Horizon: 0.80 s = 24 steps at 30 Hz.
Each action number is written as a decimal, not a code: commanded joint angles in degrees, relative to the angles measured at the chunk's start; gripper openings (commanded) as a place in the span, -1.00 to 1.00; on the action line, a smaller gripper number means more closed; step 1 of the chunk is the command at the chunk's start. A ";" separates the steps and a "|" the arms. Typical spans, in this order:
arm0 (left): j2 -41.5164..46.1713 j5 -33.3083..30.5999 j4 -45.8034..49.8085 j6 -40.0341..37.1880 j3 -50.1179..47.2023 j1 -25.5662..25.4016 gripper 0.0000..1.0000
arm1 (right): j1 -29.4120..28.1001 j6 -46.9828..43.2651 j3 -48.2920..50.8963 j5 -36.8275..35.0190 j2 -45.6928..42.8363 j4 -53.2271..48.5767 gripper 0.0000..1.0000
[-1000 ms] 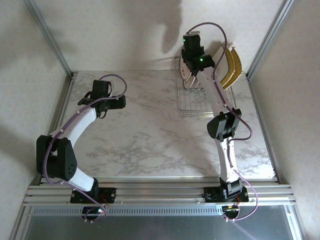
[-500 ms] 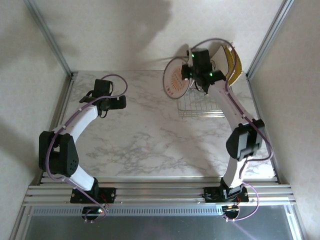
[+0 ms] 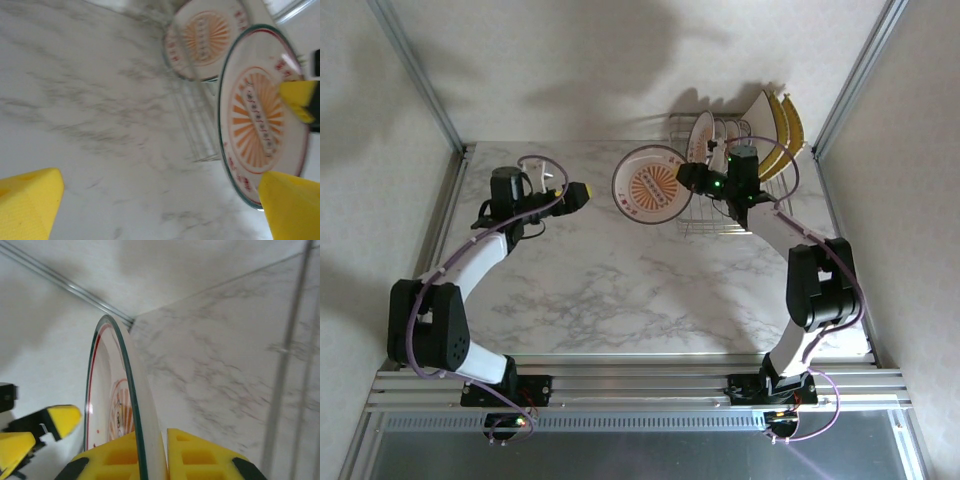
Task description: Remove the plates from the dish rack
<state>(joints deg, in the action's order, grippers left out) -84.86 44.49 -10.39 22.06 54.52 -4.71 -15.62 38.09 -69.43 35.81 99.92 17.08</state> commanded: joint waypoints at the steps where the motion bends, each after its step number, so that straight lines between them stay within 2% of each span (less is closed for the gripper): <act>1: -2.22 9.84 -15.05 9.19 -1.98 0.16 0.93 | -0.64 6.66 0.42 5.12 1.27 13.98 -1.00; 9: -6.19 11.41 -21.87 14.93 -2.14 -0.34 0.67 | -4.04 8.54 -4.52 5.16 6.33 14.06 -1.00; 13: -6.56 11.15 -23.07 15.47 -2.84 -1.06 0.56 | -5.60 9.73 -6.83 5.10 8.99 15.29 -1.00; 19: -7.38 10.46 -22.83 15.12 -4.07 -1.70 0.12 | -7.18 10.63 -9.03 5.14 11.09 16.12 -1.00; 24: -7.37 10.24 -21.78 14.79 -4.07 -1.88 -0.55 | -7.68 10.65 -10.76 5.32 12.45 15.10 -1.00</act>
<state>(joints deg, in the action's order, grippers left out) -92.05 54.15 -30.81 37.65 50.70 -6.09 -22.83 47.42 -77.17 39.29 111.87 28.53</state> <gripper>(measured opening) 0.273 0.130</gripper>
